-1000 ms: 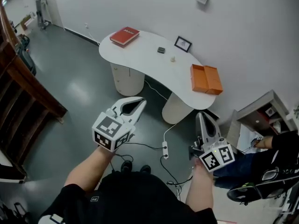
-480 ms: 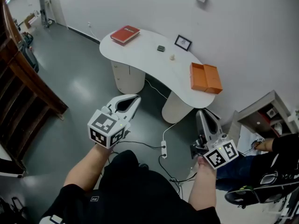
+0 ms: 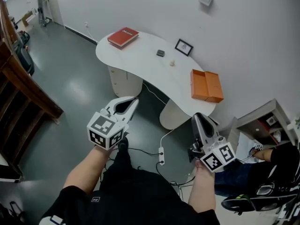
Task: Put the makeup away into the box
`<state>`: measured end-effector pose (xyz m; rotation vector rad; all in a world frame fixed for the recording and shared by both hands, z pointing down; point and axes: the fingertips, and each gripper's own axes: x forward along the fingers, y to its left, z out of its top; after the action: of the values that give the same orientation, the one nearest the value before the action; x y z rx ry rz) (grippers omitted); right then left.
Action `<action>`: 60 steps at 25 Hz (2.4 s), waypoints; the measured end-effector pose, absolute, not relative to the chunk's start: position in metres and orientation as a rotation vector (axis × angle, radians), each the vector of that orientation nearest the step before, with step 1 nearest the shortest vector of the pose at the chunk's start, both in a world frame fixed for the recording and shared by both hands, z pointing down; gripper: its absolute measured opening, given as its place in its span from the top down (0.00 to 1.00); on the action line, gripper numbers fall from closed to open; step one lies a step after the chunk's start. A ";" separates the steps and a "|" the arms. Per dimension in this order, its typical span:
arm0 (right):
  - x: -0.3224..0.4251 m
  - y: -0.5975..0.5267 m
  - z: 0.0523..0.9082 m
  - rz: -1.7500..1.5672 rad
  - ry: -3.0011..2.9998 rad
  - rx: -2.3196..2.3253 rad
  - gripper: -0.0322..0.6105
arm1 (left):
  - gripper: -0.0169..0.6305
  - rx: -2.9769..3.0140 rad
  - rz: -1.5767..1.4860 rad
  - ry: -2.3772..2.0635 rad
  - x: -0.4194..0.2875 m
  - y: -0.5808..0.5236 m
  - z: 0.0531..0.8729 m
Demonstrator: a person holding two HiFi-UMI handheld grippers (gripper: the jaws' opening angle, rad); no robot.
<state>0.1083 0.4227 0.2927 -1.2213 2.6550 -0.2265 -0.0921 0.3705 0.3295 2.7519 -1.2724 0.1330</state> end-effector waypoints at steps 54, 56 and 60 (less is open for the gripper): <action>0.147 -0.107 0.436 -0.555 2.631 -1.483 0.80 | 0.95 2.752 0.410 -0.931 -0.008 -0.153 0.391; 0.144 -0.118 0.449 -0.583 2.661 -1.498 0.78 | 0.95 2.733 0.405 -0.906 -0.003 -0.162 0.399; 0.137 -0.142 0.485 -0.653 2.734 -1.560 0.75 | 0.95 2.707 0.410 -0.853 0.005 -0.180 0.419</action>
<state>0.1365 -0.1416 0.4855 -1.5598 2.7344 -0.6535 0.0050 -0.1800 0.4194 2.7067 -0.8530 0.4104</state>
